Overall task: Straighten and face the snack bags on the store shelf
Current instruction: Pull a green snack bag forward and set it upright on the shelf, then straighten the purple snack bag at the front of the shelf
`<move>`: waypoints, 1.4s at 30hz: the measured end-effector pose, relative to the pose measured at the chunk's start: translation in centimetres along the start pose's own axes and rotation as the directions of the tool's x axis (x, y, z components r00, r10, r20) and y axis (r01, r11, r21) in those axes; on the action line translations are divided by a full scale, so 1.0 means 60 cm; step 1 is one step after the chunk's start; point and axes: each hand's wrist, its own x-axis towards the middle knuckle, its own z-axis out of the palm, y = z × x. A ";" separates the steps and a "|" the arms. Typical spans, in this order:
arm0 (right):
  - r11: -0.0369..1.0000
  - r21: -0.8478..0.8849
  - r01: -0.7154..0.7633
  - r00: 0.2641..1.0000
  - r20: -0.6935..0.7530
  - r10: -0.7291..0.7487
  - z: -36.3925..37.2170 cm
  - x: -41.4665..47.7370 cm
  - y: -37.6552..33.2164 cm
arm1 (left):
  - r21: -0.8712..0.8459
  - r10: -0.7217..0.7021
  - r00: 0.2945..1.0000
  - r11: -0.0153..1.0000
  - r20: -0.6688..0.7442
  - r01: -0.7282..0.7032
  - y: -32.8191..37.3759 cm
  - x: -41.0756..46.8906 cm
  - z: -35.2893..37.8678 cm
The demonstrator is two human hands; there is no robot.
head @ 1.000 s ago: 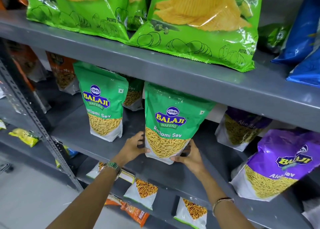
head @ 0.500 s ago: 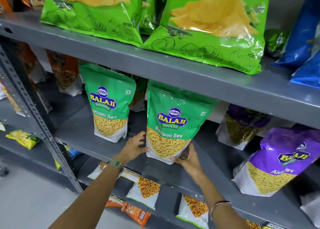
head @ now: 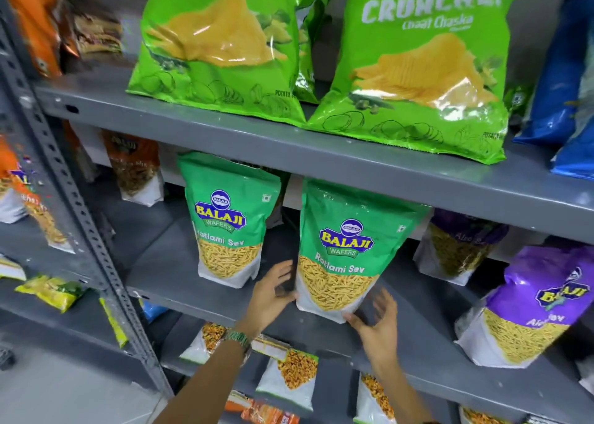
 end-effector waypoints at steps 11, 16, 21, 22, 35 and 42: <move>0.905 -0.303 0.299 0.935 0.281 -0.215 0.233 -0.077 -0.089 | -0.049 0.077 0.616 0.982 -0.784 -0.184 0.043 -0.043 -0.137; 0.936 -0.302 0.182 0.934 0.351 -0.068 0.319 -0.014 -0.119 | -0.077 -0.033 0.830 0.997 -0.557 -0.012 0.043 -0.003 -0.200; 0.953 -0.287 0.096 0.950 0.313 -0.001 0.340 0.002 -0.124 | -0.094 -0.047 0.876 0.996 -0.480 0.002 0.038 -0.001 -0.210; 0.955 -0.286 0.076 0.956 0.292 0.011 0.343 0.003 -0.124 | -0.088 -0.049 0.883 0.996 -0.466 0.009 0.038 0.002 -0.214; 0.974 -0.072 0.214 0.960 0.200 -0.196 0.221 -0.070 -0.080 | -0.008 0.120 0.723 0.985 -0.680 -0.171 0.013 -0.054 -0.119; 0.883 -0.265 0.387 0.875 -0.196 -0.442 -0.088 -0.054 -0.045 | 0.145 0.313 0.828 0.950 -0.466 -0.277 -0.020 -0.104 0.168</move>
